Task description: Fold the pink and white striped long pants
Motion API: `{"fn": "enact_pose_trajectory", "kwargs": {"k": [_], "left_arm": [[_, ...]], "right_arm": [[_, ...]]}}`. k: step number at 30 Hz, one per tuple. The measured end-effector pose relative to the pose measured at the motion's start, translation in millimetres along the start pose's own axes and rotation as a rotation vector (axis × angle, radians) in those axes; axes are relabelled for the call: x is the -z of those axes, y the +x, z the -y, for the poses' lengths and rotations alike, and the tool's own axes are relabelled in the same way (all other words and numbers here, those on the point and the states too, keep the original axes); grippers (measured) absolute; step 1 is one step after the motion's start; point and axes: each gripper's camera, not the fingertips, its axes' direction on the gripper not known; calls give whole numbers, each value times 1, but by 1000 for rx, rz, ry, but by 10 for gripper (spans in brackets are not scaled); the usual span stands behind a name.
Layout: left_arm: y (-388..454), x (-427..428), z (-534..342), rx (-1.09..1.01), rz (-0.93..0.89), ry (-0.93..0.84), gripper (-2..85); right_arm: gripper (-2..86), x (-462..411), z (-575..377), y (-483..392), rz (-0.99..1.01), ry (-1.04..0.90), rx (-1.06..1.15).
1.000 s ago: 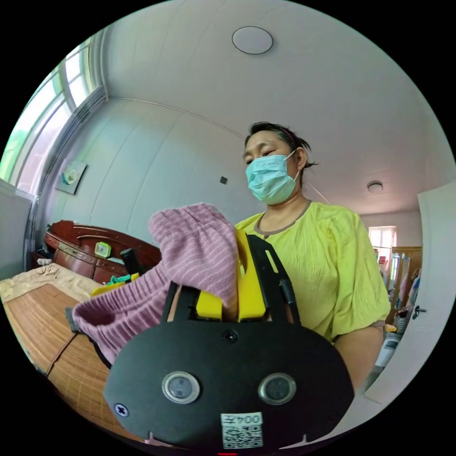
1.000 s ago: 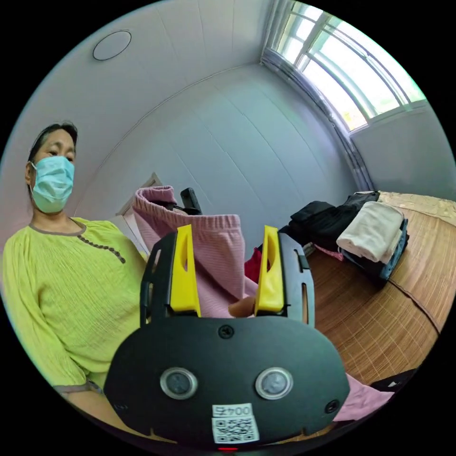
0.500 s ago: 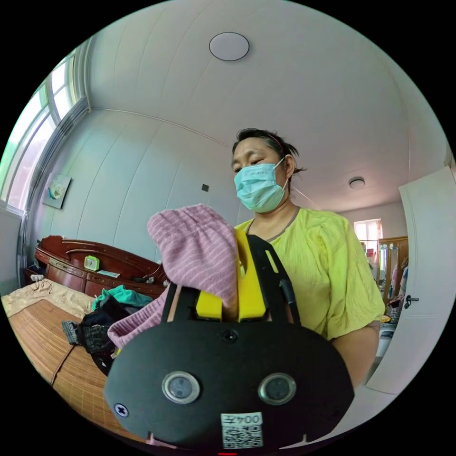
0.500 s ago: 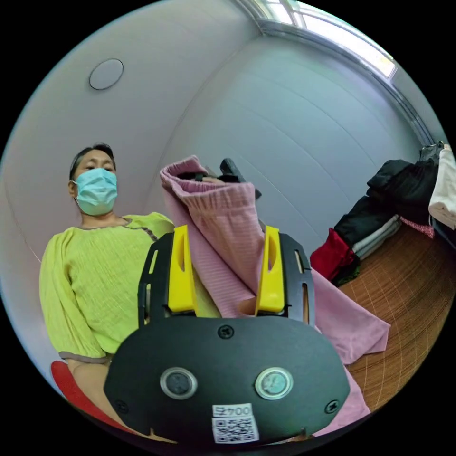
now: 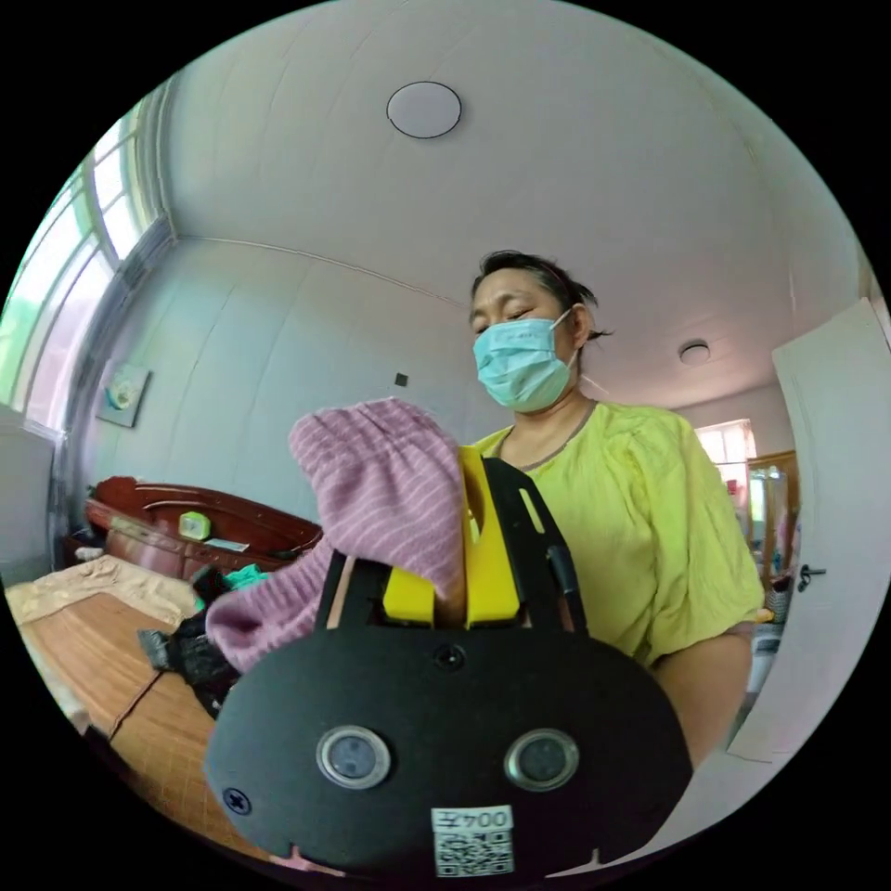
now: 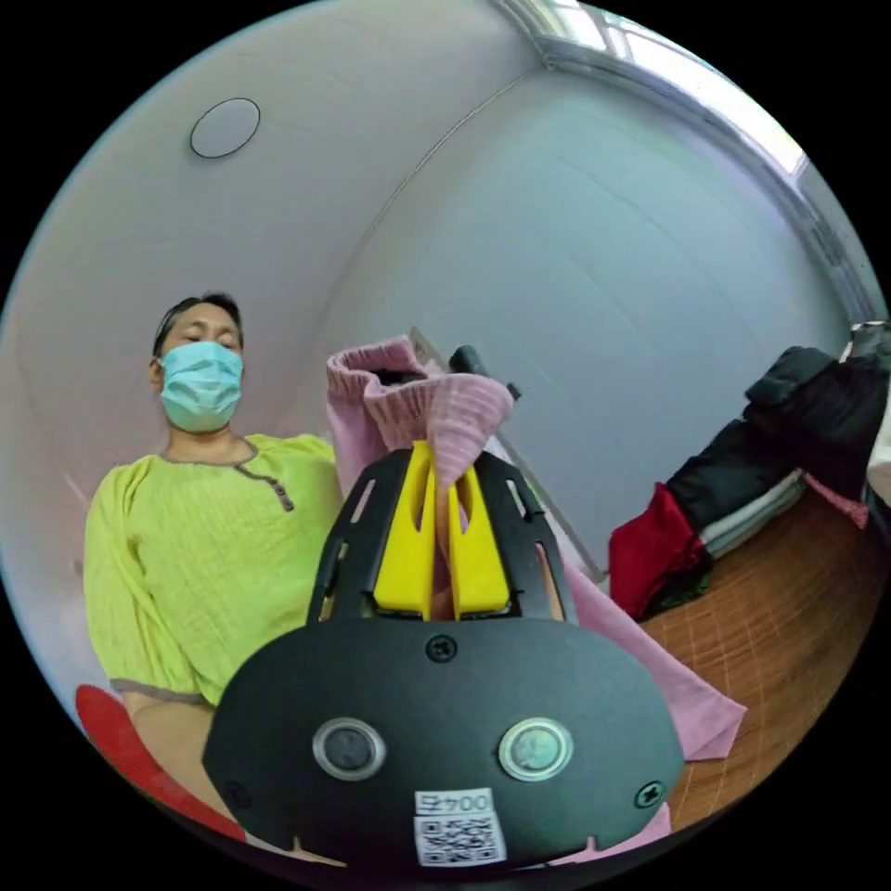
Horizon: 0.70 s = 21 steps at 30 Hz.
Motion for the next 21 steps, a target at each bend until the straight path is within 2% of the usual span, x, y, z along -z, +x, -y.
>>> {"fn": "enact_pose_trajectory", "kwargs": {"k": [1, 3, 7, 9, 12, 16, 17, 20, 21], "left_arm": [[1, 1, -5, 10, 61, -6, 56], [6, 1, -31, 41, 366, -22, 66], [12, -21, -59, 52, 654, 40, 85], [30, -72, -60, -77, 802, 6, 99], [40, -140, -69, -247, 877, -99, 131], [-5, -157, -101, -47, 690, -28, 164], [-6, -167, -111, -69, 715, -26, 150], [-4, -215, -130, -207, 863, -234, 93], [-13, -226, -139, -176, 818, -257, 79]], "right_arm": [[-2, 22, 10, -14, -129, 85, -19], [-5, 54, 23, -40, -276, 210, -49], [-7, 90, 44, -112, -346, 429, -15], [-7, 87, 48, -139, -395, 476, 13], [-7, 85, 49, -168, -425, 543, 50], [-5, 82, 55, -196, -432, 564, 55], [-5, 81, 55, -201, -441, 565, 56], [-4, 82, 58, -227, -467, 581, 72], [-4, 81, 59, -236, -465, 586, 77]]}}
